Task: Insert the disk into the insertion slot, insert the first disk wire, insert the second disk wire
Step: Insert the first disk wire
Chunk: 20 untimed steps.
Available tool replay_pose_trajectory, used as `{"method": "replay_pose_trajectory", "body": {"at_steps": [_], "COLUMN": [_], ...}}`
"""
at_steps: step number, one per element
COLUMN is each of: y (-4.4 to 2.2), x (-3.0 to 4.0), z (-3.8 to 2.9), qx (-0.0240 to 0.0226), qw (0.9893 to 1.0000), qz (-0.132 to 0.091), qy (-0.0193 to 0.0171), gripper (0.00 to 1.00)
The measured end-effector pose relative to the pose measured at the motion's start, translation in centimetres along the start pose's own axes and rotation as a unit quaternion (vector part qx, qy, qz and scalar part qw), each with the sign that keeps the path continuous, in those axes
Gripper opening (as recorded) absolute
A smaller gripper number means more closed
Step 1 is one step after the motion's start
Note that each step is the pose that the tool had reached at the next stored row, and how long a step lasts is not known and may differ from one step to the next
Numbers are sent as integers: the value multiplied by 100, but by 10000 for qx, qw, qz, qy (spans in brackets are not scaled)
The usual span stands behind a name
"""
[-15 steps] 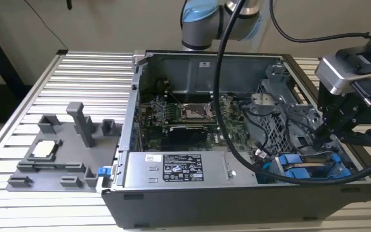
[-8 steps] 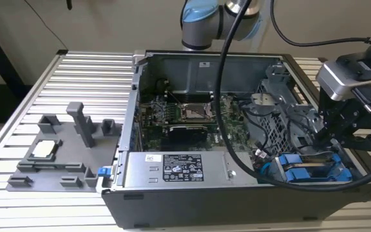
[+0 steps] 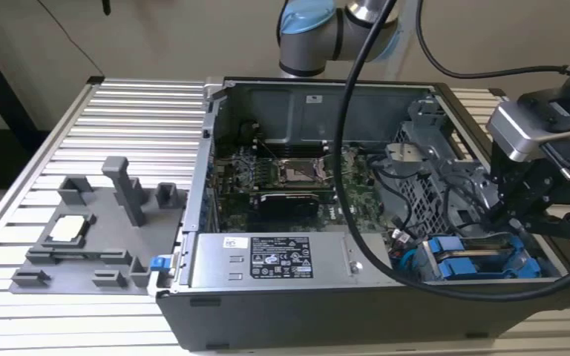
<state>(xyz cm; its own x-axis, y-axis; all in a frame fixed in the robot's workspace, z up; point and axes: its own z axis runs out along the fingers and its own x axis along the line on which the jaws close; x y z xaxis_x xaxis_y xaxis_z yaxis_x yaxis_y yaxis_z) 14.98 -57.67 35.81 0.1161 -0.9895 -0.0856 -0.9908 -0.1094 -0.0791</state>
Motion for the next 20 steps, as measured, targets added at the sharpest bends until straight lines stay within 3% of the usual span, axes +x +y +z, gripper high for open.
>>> {"method": "replay_pose_trajectory", "body": {"at_steps": [9, 12, 20], "y": [-2, -53, -88], "x": [9, 16, -10], "z": [80, 89, 174], "qx": [22, -63, -70], "qw": [9993, 9992, 9990], "qz": [363, 369, 425], "qy": [67, 124, 129], "gripper": [19, 19, 19]}}
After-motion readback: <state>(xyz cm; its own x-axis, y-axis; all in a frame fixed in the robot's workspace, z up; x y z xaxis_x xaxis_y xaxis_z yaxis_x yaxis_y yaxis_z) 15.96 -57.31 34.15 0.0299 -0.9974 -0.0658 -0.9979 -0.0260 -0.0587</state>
